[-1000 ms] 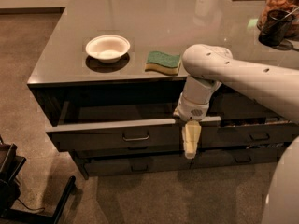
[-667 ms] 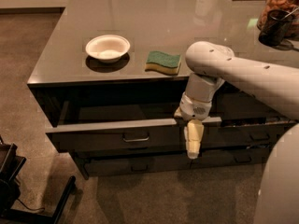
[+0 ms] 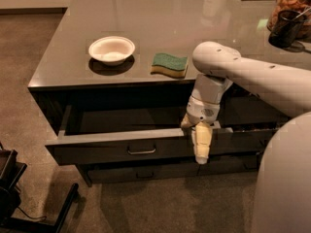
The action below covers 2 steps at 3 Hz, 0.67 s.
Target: Open top drawer
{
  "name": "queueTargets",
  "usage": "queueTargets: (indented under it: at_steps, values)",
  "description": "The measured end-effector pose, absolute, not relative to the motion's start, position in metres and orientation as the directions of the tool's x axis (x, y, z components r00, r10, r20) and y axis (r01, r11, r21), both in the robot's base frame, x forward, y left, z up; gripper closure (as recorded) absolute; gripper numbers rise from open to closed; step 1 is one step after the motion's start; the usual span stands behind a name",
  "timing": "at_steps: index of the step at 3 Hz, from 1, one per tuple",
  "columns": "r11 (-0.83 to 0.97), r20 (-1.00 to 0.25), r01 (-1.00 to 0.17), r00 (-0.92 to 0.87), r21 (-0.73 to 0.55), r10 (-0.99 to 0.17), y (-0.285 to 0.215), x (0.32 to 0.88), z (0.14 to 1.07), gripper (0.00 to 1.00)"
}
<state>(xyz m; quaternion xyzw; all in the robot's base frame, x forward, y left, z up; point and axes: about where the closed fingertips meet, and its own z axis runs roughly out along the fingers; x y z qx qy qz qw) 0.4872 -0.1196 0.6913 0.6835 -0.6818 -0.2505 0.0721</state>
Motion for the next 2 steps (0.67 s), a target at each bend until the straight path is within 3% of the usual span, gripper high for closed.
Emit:
queueTargets:
  at_steps: [2]
  values:
    - [-0.076,-0.228,-0.864,-0.045,0.498,-0.973,-0.1257,0.4708,0.6973,0.00]
